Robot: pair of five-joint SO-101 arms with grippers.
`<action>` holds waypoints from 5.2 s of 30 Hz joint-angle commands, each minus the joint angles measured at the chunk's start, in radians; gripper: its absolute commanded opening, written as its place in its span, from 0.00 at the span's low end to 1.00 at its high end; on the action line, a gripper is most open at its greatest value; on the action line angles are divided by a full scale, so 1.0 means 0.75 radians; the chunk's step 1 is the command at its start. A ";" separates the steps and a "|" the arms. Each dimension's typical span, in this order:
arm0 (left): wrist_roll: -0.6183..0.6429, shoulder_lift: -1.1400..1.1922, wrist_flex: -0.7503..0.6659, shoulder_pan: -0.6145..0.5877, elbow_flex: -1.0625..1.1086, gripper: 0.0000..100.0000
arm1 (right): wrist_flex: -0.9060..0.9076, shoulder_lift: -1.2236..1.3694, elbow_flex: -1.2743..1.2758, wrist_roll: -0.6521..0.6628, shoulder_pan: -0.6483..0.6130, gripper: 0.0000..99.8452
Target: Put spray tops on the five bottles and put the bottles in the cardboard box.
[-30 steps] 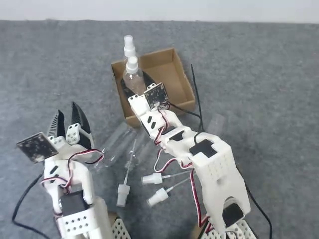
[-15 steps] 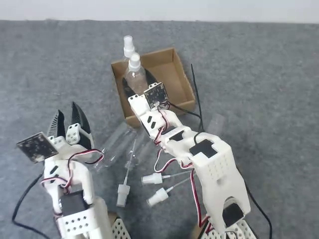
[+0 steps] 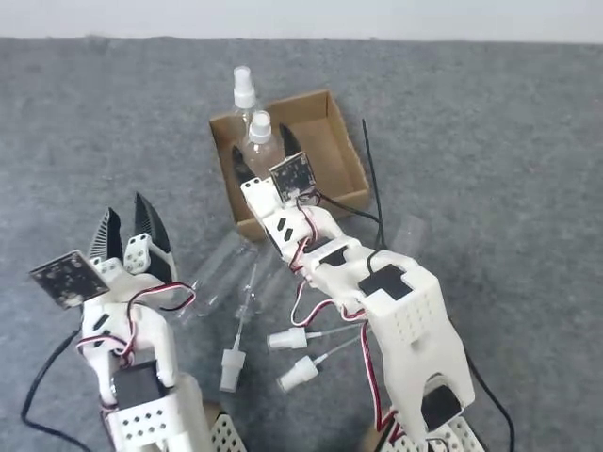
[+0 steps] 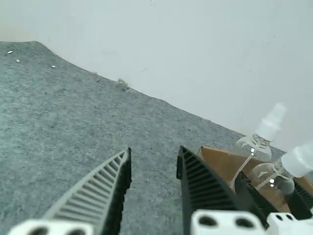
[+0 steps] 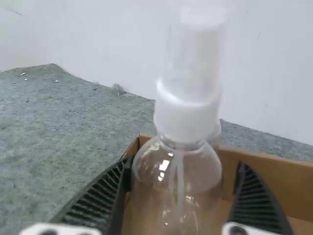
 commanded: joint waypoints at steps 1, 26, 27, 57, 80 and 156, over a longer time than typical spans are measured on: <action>0.018 -0.018 0.000 -0.004 -0.009 0.15 | 0.040 -0.032 -0.049 0.002 -0.011 0.26; 0.016 -0.016 0.010 -0.002 -0.009 0.15 | 0.142 -0.132 0.014 0.063 -0.048 0.26; 0.016 -0.016 0.010 -0.002 -0.009 0.15 | 0.144 -0.154 0.031 0.035 -0.048 0.26; 0.016 -0.016 0.016 0.000 -0.009 0.15 | 0.375 -0.568 0.329 -0.010 -0.044 0.26; 0.016 -0.016 0.016 0.002 -0.009 0.15 | 0.940 -1.102 0.520 -0.016 0.001 0.26; -0.090 -0.016 0.016 0.002 -0.009 0.15 | 1.900 -1.155 -0.004 0.068 0.257 0.14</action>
